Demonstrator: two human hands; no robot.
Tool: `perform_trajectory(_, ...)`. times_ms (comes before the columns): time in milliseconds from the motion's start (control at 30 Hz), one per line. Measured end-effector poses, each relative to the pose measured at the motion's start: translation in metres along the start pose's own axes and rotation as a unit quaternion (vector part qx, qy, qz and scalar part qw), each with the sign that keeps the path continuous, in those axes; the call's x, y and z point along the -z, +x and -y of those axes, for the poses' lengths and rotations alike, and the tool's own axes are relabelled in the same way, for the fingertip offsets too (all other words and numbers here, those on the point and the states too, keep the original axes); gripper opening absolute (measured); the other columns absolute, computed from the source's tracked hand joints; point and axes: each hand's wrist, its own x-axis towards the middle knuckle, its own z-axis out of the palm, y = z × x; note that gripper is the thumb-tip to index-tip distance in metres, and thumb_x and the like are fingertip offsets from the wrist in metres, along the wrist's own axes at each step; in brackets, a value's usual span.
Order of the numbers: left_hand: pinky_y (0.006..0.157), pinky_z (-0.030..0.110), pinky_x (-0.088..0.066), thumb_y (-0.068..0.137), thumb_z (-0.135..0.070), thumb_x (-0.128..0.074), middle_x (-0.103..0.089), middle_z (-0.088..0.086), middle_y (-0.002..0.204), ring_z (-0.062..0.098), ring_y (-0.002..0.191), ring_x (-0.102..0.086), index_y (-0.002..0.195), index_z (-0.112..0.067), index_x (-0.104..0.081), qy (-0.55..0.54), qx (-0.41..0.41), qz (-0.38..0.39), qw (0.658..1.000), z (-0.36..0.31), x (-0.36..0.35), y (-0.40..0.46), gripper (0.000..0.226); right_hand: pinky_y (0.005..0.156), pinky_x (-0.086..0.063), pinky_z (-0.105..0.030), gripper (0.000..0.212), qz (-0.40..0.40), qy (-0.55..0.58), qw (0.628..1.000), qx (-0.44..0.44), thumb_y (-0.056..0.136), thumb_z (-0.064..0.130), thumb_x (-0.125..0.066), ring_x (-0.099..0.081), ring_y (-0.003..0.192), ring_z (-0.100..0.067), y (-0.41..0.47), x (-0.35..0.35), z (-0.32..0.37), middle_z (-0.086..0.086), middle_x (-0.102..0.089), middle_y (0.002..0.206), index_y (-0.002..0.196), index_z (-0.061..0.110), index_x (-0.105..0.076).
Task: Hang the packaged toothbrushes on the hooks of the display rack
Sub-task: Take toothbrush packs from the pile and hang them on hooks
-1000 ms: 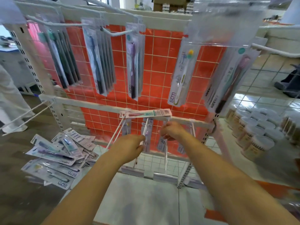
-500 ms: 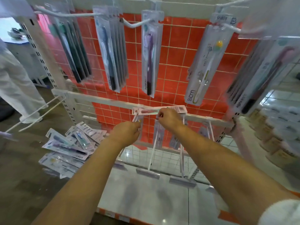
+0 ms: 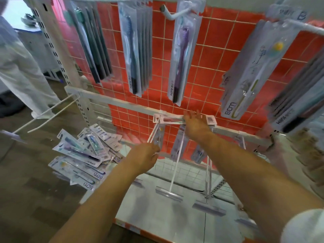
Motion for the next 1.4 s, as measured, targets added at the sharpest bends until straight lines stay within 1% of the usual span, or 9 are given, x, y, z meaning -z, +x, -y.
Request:
perform_trajectory(167, 0.102, 0.027, -0.035, 0.097, -0.025, -0.045, -0.050, -0.001, 0.137, 0.016, 0.125, -0.046, 0.132, -0.019, -0.051, -0.022, 0.022, 0.019, 0.999, 0.003, -0.001, -0.006, 0.036, 0.110, -0.024, -0.051, 0.066, -0.042, -0.061, 0.997, 0.001, 0.088, 0.002, -0.051, -0.026, 0.137, -0.036, -0.002, -0.018, -0.006, -0.013, -0.028, 0.151, 0.144, 0.019, -0.023)
perform_trajectory(300, 0.102, 0.030, -0.037, 0.097, -0.027, -0.046, -0.051, 0.001, 0.137, 0.018, 0.124, -0.047, 0.131, -0.018, -0.051, -0.018, 0.019, 0.039, 0.999, 0.002, 0.002, -0.008, 0.036, 0.086, -0.044, -0.036, 0.036, -0.109, -0.079, 0.990, 0.040, 0.091, 0.013, -0.049, -0.053, 0.109, -0.029, -0.014, -0.014, -0.009, -0.008, -0.057, 0.117, 0.127, 0.020, -0.048)
perform_trajectory(533, 0.102, 0.035, -0.040, 0.097, -0.026, -0.046, -0.051, 0.005, 0.135, 0.022, 0.122, -0.049, 0.130, -0.016, -0.052, -0.023, 0.019, 0.062, 0.998, -0.003, 0.006, -0.015, 0.036, 0.088, -0.051, -0.034, 0.033, -0.112, -0.061, 0.990, 0.053, 0.096, 0.013, -0.045, -0.061, 0.102, -0.025, -0.045, -0.004, -0.004, -0.005, -0.063, 0.115, 0.125, 0.024, -0.056)
perform_trajectory(667, 0.092, 0.031, -0.042, 0.097, -0.025, -0.045, -0.059, 0.003, 0.127, 0.020, 0.111, -0.055, 0.126, -0.017, -0.055, -0.016, 0.007, 0.043, 0.999, -0.005, 0.008, -0.022, 0.032, 0.079, -0.050, -0.032, 0.026, -0.149, 0.117, 0.982, 0.022, 0.095, 0.012, -0.048, -0.061, 0.090, -0.025, -0.072, 0.006, 0.005, -0.010, -0.066, 0.104, 0.117, 0.017, -0.062)
perform_trajectory(800, 0.092, 0.030, -0.044, 0.097, -0.024, -0.042, -0.061, 0.004, 0.124, 0.021, 0.109, -0.057, 0.125, -0.020, -0.056, 0.022, -0.009, 0.035, 0.999, -0.003, 0.014, -0.032, 0.031, 0.063, -0.039, -0.023, 0.023, -0.158, 0.328, 0.931, -0.010, 0.092, 0.009, -0.053, -0.055, 0.079, -0.019, -0.102, 0.016, 0.011, -0.004, -0.061, 0.090, 0.111, 0.010, -0.065)
perform_trajectory(933, 0.089, 0.030, -0.047, 0.097, -0.024, -0.042, -0.063, 0.005, 0.116, 0.021, 0.103, -0.058, 0.120, -0.020, -0.058, 0.036, -0.036, 0.015, 0.999, -0.007, 0.024, -0.037, 0.029, 0.056, -0.046, -0.019, 0.015, -0.168, 0.610, 0.772, -0.053, 0.092, 0.006, -0.053, -0.061, 0.062, -0.009, -0.138, 0.022, 0.016, 0.001, -0.065, 0.075, 0.097, 0.010, -0.067)
perform_trajectory(1033, 0.085, 0.029, -0.048, 0.096, -0.026, -0.041, -0.064, 0.003, 0.111, 0.020, 0.100, -0.058, 0.115, -0.018, -0.060, 0.051, -0.068, -0.018, 0.996, -0.014, 0.028, -0.043, 0.028, 0.056, -0.047, -0.016, 0.014, -0.166, 0.688, 0.704, -0.056, 0.093, 0.008, -0.053, -0.064, 0.066, -0.005, -0.157, 0.026, 0.020, 0.004, -0.068, 0.079, 0.098, 0.011, -0.066)
perform_trajectory(1233, 0.081, 0.030, -0.049, 0.097, -0.028, -0.040, -0.066, 0.001, 0.109, 0.019, 0.097, -0.060, 0.113, -0.020, -0.061, 0.060, -0.102, -0.049, 0.992, -0.024, 0.042, -0.054, 0.028, 0.086, -0.052, -0.040, 0.017, -0.194, 0.734, 0.647, -0.074, 0.090, 0.007, -0.057, -0.065, 0.092, -0.025, -0.180, 0.039, 0.022, -0.008, -0.069, 0.096, 0.104, 0.006, -0.066)
perform_trajectory(1400, 0.073, 0.023, -0.042, 0.098, -0.027, -0.041, -0.065, 0.001, 0.107, 0.016, 0.093, -0.059, 0.115, -0.019, -0.059, 0.044, -0.121, -0.073, 0.989, -0.034, 0.054, -0.057, 0.027, 0.087, -0.052, -0.040, 0.013, -0.219, 0.725, 0.651, -0.060, 0.088, 0.004, -0.059, -0.065, 0.088, -0.022, -0.191, 0.052, 0.016, -0.002, -0.069, 0.088, 0.095, 0.010, -0.068)
